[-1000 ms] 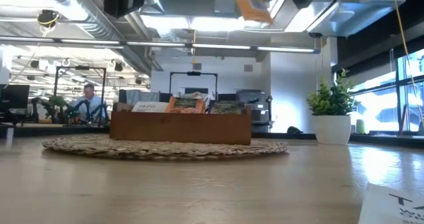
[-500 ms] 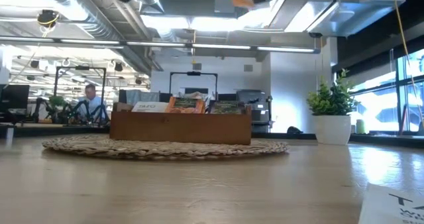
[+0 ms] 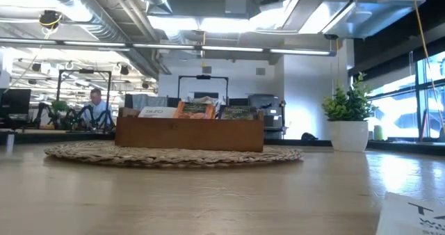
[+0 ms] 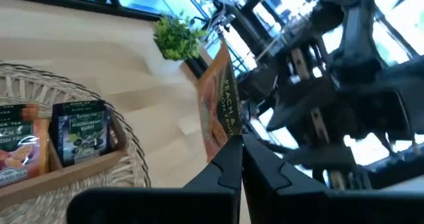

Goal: Pick & Place Tea
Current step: Put the orange tea bag into the middle section of the wooden organizer

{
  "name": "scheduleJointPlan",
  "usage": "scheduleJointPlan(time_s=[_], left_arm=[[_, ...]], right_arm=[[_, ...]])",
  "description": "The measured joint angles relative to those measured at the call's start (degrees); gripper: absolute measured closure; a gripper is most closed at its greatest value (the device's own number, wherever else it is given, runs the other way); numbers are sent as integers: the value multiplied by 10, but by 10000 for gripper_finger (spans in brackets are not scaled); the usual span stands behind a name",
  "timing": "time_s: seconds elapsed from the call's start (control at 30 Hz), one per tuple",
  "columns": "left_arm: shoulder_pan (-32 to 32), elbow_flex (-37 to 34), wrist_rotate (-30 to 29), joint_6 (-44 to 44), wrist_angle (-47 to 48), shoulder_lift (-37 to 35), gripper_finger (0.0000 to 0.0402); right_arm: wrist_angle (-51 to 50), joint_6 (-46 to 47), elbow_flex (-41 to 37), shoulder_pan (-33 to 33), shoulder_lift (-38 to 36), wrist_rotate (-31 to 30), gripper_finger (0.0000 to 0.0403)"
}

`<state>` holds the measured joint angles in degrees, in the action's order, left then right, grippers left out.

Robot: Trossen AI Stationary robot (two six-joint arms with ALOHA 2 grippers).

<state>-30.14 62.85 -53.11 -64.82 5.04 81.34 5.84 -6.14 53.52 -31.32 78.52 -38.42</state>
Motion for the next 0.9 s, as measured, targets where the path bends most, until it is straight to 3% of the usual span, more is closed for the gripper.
scheduleJointPlan(time_s=[0.13, 0.4, 0.53, 0.67, 0.8, 0.9], left_arm=[[15, 0, 0, -23, -9, 1, 400], [35, 0, -2, -36, -10, 4, 400], [41, 0, -4, -49, -16, 4, 400], [44, 0, -13, -50, -34, 4, 400], [44, 0, -14, -50, -45, 4, 400], [44, 0, -24, -50, -45, 4, 400]], right_arm=[[58, -2, 0, 0, 31, -47, 248], [164, -32, 0, 1, 71, -9, 248], [194, -35, 8, 6, 79, -72, 257], [165, -86, 56, 19, 106, -101, 274], [71, -127, 133, 27, 156, -110, 291], [0, -129, 200, 27, 197, -189, 303]])
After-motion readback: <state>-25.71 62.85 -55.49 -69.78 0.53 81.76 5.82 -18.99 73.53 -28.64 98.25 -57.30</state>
